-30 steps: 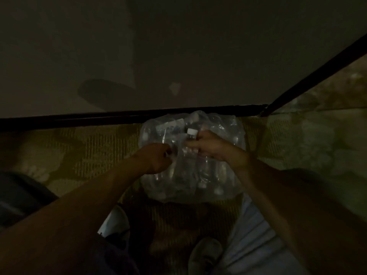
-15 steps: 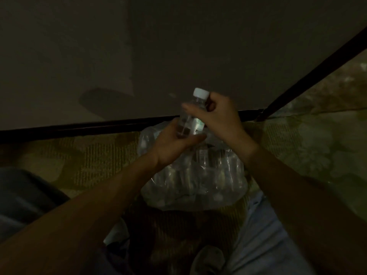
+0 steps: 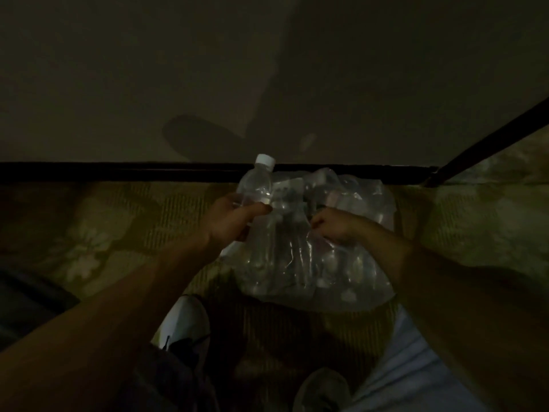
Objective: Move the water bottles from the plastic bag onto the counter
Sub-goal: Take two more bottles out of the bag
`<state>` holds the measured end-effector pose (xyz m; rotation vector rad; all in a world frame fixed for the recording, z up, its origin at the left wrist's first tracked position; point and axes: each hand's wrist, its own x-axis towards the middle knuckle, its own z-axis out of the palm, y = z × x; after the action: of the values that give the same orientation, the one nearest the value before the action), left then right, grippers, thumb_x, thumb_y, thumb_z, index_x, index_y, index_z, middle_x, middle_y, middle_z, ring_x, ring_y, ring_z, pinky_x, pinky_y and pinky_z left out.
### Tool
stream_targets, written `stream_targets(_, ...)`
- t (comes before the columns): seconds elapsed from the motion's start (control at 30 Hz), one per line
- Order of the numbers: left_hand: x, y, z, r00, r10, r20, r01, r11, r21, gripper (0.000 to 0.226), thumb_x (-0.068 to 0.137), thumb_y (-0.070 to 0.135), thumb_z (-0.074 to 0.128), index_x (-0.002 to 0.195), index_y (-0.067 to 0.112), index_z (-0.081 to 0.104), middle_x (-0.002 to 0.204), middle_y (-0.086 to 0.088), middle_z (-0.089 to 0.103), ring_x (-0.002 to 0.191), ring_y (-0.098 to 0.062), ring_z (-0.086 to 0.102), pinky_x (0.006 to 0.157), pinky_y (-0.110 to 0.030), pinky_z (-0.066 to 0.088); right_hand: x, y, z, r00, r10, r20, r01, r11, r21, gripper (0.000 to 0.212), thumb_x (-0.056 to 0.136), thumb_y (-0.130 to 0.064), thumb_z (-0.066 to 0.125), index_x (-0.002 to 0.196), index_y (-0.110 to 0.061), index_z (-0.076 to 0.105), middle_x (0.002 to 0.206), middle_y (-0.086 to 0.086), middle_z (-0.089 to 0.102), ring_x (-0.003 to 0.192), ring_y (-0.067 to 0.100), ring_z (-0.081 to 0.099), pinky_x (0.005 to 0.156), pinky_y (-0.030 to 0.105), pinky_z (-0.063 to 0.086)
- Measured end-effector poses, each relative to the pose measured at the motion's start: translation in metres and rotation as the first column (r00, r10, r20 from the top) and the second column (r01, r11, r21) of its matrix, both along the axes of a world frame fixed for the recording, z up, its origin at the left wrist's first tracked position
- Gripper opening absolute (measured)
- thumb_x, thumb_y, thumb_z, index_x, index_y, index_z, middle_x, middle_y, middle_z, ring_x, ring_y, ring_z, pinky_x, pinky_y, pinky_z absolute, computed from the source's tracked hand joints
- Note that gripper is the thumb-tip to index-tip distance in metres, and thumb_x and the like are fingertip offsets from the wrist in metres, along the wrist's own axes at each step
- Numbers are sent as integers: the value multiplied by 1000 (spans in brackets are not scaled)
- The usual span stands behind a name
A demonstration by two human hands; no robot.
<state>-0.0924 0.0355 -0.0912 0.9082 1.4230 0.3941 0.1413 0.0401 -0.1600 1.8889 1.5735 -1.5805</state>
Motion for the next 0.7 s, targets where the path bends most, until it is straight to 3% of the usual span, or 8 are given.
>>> stream_targets(0.07, -1, -6, -2, 999, -48, -5, 48, 999, 2, 35, 88, 35, 67, 117, 15, 65, 105, -7, 73, 90, -22, 73, 71, -36, 60, -12, -2, -12, 989, -117, -89, 122, 991, 60, 7, 93, -16, 62, 94, -15, 69, 97, 9, 69, 83, 20, 66, 75, 32, 57)
stream_targets(0.13, -1, -12, -3, 997, -79, 6, 79, 997, 12, 24, 92, 33, 63, 108, 16, 69, 98, -6, 75, 86, -20, 74, 69, -33, 59, -29, -2, -14, 936, -260, -239, 273, 962, 20, 13, 96, -19, 59, 104, -11, 66, 97, 8, 68, 78, 16, 64, 63, 24, 55)
stream_targets(0.2, -3, -17, -6, 997, -80, -9, 80, 997, 3, 23, 92, 32, 63, 109, 18, 69, 99, -4, 75, 85, -17, 74, 67, -30, 58, -45, 0, -13, 888, -308, -341, 318, 948, -28, 9, 95, -24, 59, 98, -17, 64, 92, 1, 65, 79, 13, 62, 57, 20, 52)
stream_targets(0.27, -6, -20, -8, 996, -83, -26, 83, 997, -11, 28, 91, 34, 63, 115, 19, 66, 105, -3, 73, 91, -18, 73, 67, -28, 57, -56, 5, -17, 862, -318, -395, 331, 943, -36, 7, 93, -26, 61, 96, -20, 63, 91, -3, 62, 87, 16, 61, 64, 23, 50)
stream_targets(0.37, -7, -20, -8, 997, -71, -21, 70, 997, -29, 25, 91, 32, 63, 115, 22, 64, 108, -2, 72, 93, -18, 71, 67, -27, 55, -65, 11, -25, 908, -267, -324, 291, 956, 28, 8, 94, -26, 58, 90, -19, 59, 93, -2, 57, 94, 19, 58, 77, 28, 49)
stream_targets(0.43, -6, -19, -7, 997, -73, -4, 73, 997, -29, 20, 91, 31, 63, 110, 25, 65, 105, 0, 72, 92, -15, 72, 67, -26, 55, -68, 15, -29, 938, -252, -239, 268, 963, 37, 18, 96, -27, 57, 104, -12, 61, 105, 4, 58, 103, 24, 58, 89, 34, 49)
stream_targets(0.6, -1, -17, -6, 997, -79, 20, 79, 997, -20, 22, 90, 30, 63, 111, 23, 65, 106, 0, 73, 93, -16, 71, 69, -27, 55, -72, 18, -22, 921, -309, -236, 307, 951, -49, 20, 97, -28, 56, 104, -10, 61, 96, 3, 54, 85, 16, 54, 72, 27, 44)
stream_targets(0.7, 1, -18, -6, 996, -82, -15, 82, 996, -17, 21, 89, 30, 67, 109, 25, 64, 106, -3, 71, 96, -21, 69, 78, -35, 56, -70, 17, -18, 895, -389, -217, 385, 921, -62, 25, 101, -23, 47, 84, -8, 59, 82, 5, 53, 70, 14, 49, 64, 26, 45)
